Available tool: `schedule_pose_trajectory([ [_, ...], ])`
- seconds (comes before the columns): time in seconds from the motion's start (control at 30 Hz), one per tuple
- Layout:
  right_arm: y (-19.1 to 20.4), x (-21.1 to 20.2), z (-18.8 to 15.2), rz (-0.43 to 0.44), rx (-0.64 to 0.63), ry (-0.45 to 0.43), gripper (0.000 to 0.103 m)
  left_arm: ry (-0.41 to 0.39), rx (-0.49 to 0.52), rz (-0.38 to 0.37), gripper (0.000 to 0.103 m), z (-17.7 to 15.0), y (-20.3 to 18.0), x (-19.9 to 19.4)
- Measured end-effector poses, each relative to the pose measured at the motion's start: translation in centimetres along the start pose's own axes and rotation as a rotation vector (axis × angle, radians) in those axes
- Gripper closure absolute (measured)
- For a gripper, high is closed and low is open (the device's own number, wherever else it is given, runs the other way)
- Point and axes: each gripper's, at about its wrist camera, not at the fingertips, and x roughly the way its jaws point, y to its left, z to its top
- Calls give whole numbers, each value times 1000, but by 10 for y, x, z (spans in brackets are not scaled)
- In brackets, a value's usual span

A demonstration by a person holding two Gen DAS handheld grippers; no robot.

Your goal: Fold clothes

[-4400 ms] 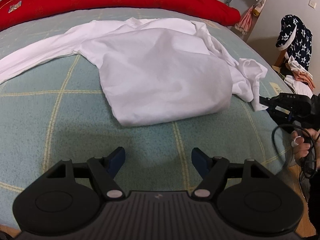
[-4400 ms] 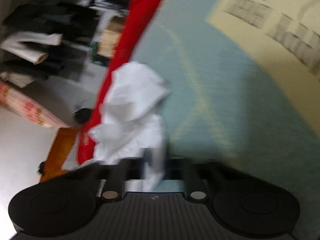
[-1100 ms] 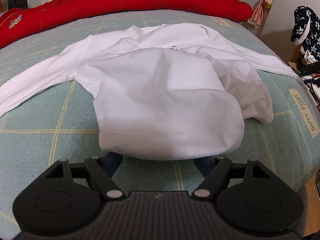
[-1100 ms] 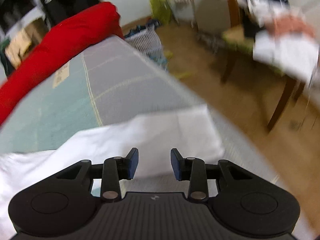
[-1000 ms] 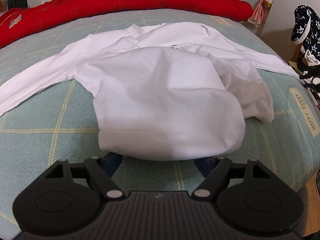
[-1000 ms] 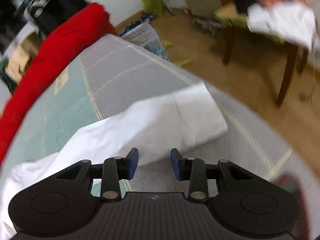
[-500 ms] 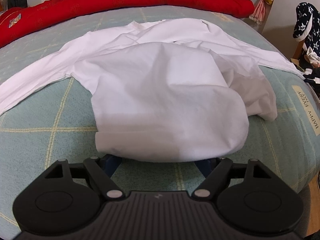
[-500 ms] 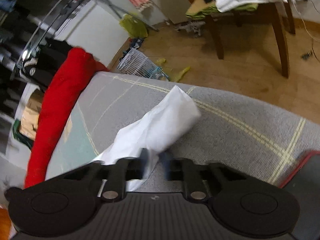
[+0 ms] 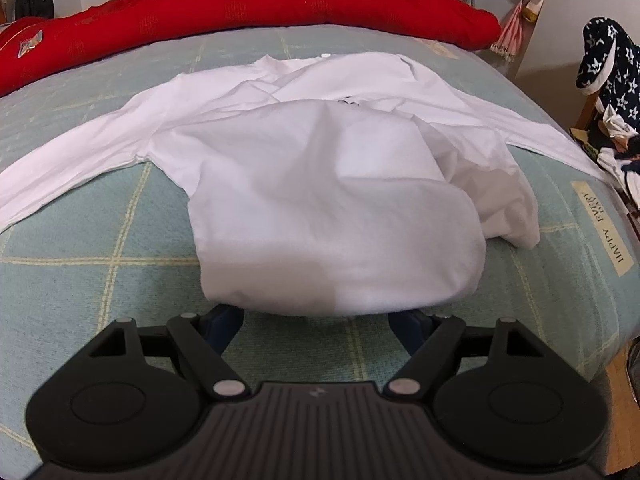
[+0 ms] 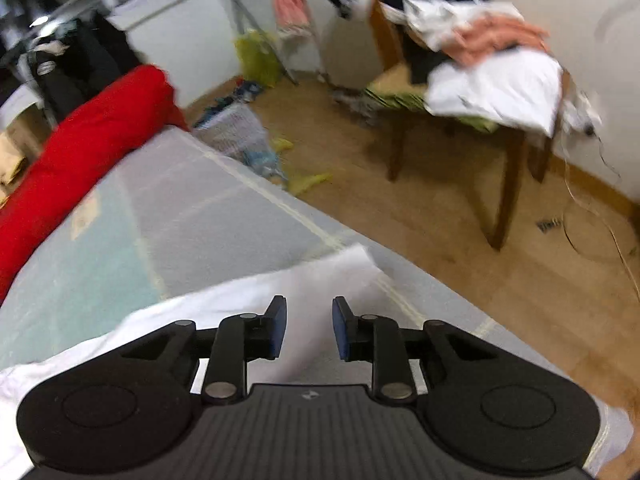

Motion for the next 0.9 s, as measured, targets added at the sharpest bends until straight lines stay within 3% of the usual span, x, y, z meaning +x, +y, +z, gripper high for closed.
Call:
schedule_pose_trajectory([
  [0.1, 44, -3, -6, 88, -117, 14, 58, -2, -5, -6, 24, -1, 3, 0],
  [0.37, 188, 13, -65, 366, -415, 155, 58, 3, -29, -18, 24, -4, 17, 4],
  [0.5, 242, 32, -100, 394, -517, 233, 58, 10, -45, -31, 24, -7, 25, 8],
  [0.73, 257, 57, -103, 309, -503, 185, 58, 5, -52, -65, 22, -9, 34, 13],
  [0.9, 261, 8, -120, 447, -589, 202, 46, -5, -46, -73, 21, -11, 35, 13],
])
